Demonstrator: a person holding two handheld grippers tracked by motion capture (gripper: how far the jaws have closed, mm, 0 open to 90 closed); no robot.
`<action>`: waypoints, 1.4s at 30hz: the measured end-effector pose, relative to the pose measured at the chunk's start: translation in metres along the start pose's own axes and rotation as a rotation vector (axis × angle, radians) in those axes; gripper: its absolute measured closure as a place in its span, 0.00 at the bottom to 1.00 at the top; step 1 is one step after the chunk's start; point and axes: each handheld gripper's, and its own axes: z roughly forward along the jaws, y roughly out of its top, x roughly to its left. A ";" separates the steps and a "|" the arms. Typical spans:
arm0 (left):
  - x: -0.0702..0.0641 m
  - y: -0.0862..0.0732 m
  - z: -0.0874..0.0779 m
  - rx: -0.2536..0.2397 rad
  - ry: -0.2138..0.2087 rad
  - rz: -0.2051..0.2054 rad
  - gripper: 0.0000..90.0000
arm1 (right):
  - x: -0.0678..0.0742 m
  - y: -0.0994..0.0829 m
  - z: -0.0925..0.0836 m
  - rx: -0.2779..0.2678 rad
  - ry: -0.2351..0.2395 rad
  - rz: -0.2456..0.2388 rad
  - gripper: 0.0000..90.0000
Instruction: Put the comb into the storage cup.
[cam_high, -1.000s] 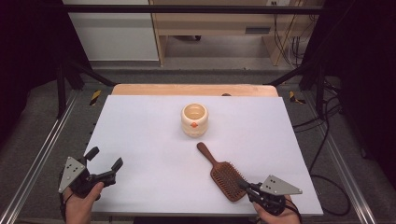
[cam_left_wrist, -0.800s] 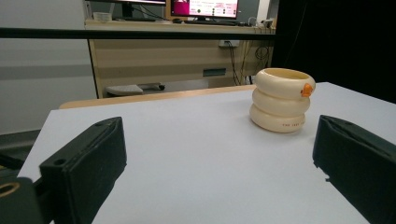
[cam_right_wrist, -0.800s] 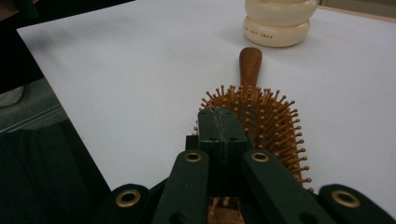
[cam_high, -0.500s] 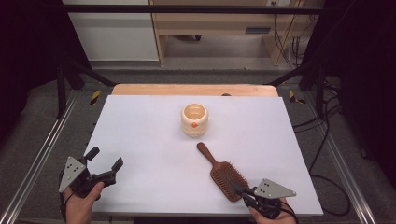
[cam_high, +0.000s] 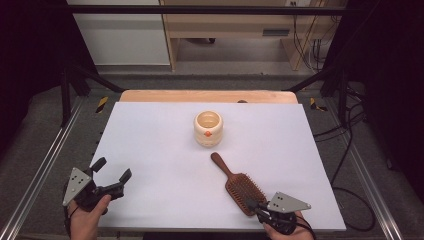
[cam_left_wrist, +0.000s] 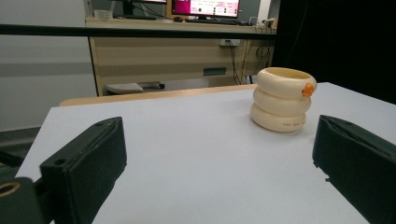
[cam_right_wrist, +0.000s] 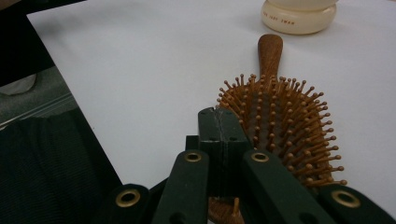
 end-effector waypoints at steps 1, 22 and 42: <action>0.000 0.000 0.000 0.001 0.001 0.001 0.03 | 0.000 0.000 0.000 0.000 0.000 0.000 1.00; -0.001 -0.001 0.002 0.012 -0.003 0.003 0.03 | 0.004 -0.002 0.009 0.052 0.043 -0.016 1.00; -0.001 -0.001 0.002 0.011 -0.009 0.005 0.04 | 0.010 -0.008 0.015 0.141 0.068 -0.061 1.00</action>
